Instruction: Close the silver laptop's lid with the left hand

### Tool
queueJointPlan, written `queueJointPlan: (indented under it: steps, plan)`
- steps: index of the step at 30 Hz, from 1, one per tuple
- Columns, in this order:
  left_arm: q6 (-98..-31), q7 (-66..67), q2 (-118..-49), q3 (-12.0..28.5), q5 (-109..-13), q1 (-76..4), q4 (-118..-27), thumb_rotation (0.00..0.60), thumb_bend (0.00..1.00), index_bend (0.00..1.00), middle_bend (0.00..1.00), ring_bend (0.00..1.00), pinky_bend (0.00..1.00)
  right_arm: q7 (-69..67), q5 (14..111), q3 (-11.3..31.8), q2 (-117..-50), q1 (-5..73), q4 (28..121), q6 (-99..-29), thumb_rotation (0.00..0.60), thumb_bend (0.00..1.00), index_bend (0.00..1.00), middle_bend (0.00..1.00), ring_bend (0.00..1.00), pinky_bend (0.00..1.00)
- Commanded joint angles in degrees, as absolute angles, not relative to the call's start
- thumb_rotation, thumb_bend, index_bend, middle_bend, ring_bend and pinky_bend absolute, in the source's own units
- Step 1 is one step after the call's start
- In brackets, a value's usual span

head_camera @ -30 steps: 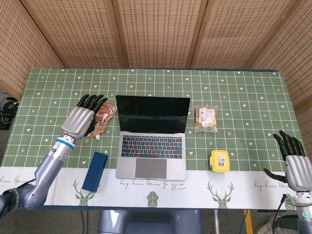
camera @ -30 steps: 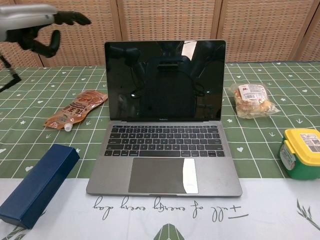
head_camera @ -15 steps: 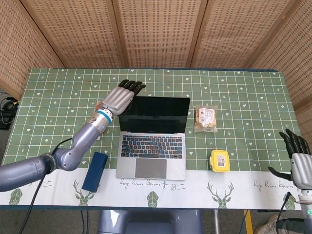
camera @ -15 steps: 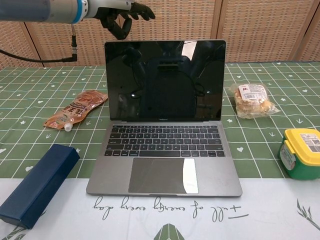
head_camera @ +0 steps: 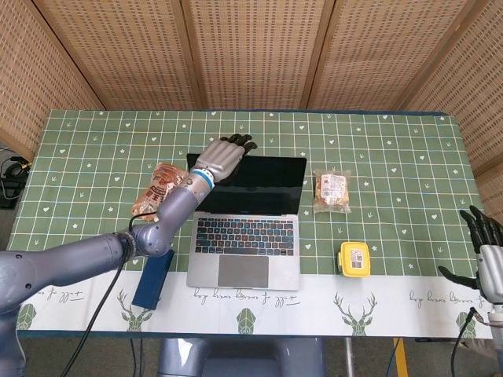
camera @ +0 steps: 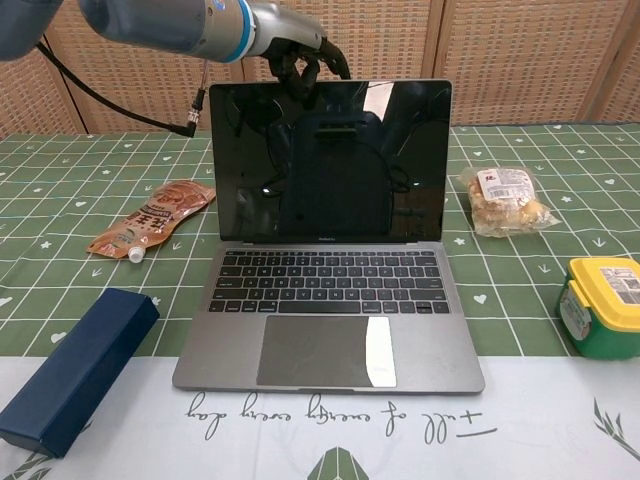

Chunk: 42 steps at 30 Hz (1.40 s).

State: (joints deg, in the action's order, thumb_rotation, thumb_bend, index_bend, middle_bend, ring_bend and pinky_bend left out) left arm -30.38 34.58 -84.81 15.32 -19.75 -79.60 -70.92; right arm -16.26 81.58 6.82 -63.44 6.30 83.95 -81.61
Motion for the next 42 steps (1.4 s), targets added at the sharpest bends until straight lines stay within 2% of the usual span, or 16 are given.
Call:
queueJointPlan:
  steps: [1,6,11,25,34,42]
  plan:
    - [-31.00,34.28,-85.31,13.96,-18.16,-81.22,-70.30,0.600,1.00,0.21,0.10,0.11,0.21,-16.65,81.65,6.89,-63.31,6.21,83.91,-81.77,0.600,0.10,0.00,0.00,0.00,0.00]
    - [-32.15,32.54,-84.99,13.59,-17.75,-82.46,-71.02,0.600,1.00,0.34,0.25,0.22,0.28,-17.01,81.80,6.91,-63.21,6.14,83.83,-81.88,0.600,0.10,0.00,0.00,0.00,0.00]
    - [-32.73,30.23,-83.48,14.28,-19.52,-82.28,-73.69,0.600,1.00,0.39,0.30,0.27,0.30,-17.08,82.16,6.82,-63.19,6.12,83.90,-82.04,0.600,0.10,0.00,0.00,0.00,0.00]
    - [-34.44,25.01,-74.33,13.46,-26.59,-80.45,-89.88,0.600,1.00,0.43,0.33,0.29,0.32,-16.70,83.18,6.47,-62.98,5.96,84.69,-82.59,0.600,0.10,0.00,0.00,0.00,0.00]
    - [-36.24,22.05,-69.81,10.43,-34.11,-76.55,-103.44,0.600,1.00,0.42,0.33,0.29,0.32,-16.21,84.52,6.00,-62.73,5.70,85.63,-83.58,0.600,0.10,0.00,0.00,0.00,0.00]
    - [-37.20,18.73,-68.98,7.62,-42.47,-71.99,-110.05,0.600,1.00,0.42,0.33,0.29,0.32,-15.30,85.63,5.47,-62.66,5.51,86.45,-84.25,0.600,0.10,0.00,0.00,0.00,0.00]
